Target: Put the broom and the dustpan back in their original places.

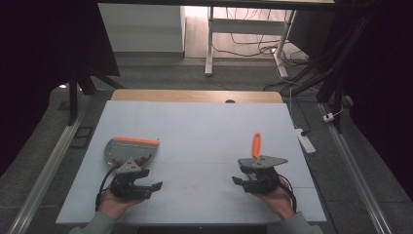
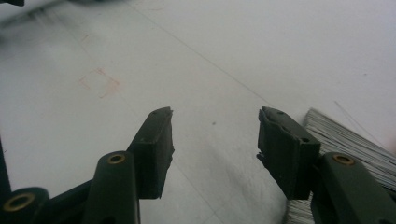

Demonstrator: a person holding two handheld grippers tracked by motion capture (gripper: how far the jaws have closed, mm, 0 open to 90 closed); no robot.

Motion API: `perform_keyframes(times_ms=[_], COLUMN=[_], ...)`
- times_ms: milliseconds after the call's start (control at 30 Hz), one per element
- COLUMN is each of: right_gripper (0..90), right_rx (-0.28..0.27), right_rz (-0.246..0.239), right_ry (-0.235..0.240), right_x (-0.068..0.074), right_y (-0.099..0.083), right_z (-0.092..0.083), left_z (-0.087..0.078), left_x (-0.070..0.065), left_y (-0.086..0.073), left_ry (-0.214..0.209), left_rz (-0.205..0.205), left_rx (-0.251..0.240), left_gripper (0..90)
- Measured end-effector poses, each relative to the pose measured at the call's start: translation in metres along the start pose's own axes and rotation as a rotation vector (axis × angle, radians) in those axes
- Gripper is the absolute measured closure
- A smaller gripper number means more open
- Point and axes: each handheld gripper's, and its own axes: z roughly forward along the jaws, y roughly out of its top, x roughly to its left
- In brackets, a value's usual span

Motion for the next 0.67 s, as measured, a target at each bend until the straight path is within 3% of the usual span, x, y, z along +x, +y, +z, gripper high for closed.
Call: perform_keyframes(times_ms=[667], right_gripper=[46.0], right_rx=[-0.008], right_rz=[0.004], right_ry=[-0.004], right_x=[-0.0023], right_y=[-0.0003], right_z=[0.0003], left_z=[0.0024], left_x=[0.0012], left_y=[-0.0009], left_ry=[-0.011], left_rz=[-0.018], left_rx=[0.003], left_gripper=[27.3])
